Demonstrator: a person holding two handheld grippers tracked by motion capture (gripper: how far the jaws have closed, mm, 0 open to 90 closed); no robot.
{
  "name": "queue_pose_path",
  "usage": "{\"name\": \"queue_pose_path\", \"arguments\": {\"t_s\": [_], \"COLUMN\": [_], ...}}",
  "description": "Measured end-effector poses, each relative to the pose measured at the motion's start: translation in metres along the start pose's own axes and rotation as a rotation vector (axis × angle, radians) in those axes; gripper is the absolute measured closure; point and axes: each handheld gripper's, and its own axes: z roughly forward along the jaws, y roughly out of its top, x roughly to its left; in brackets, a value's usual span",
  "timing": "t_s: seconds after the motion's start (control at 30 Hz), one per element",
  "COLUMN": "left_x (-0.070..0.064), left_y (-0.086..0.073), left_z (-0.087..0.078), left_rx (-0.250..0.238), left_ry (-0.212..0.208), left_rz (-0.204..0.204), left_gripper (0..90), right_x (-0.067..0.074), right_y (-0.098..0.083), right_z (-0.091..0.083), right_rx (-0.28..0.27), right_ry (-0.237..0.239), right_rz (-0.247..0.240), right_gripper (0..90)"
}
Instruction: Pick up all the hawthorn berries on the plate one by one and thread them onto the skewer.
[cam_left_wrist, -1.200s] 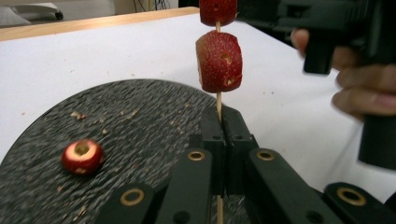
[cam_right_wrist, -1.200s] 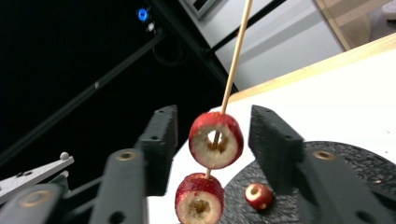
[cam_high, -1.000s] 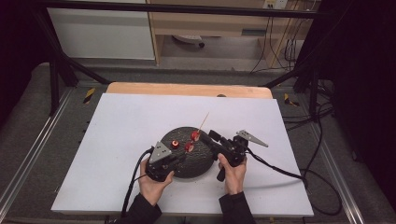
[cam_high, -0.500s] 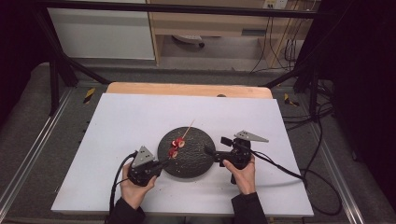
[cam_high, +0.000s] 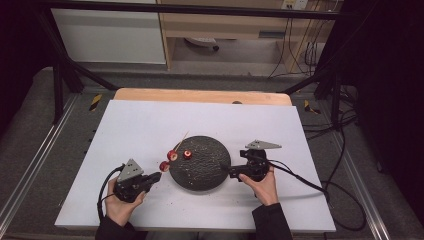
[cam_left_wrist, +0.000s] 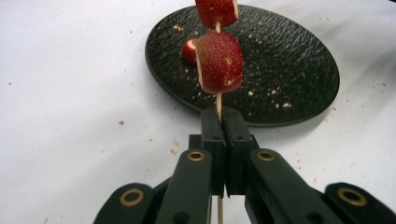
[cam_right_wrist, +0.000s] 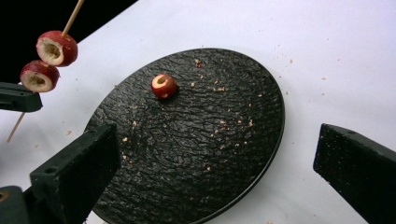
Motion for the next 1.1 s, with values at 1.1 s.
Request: {"name": "queue_pose_path", "arguments": {"t_s": [1.1], "left_x": [0.028], "left_y": [-0.024], "left_z": [-0.014], "left_rx": [0.043], "left_ry": [0.018], "left_rz": [-0.019], "left_gripper": [88.5], "right_x": [0.043], "right_y": [0.057], "right_z": [0.068], "right_rx": [0.267], "right_ry": [-0.022], "right_rz": [-0.191], "right_gripper": [2.4]}}
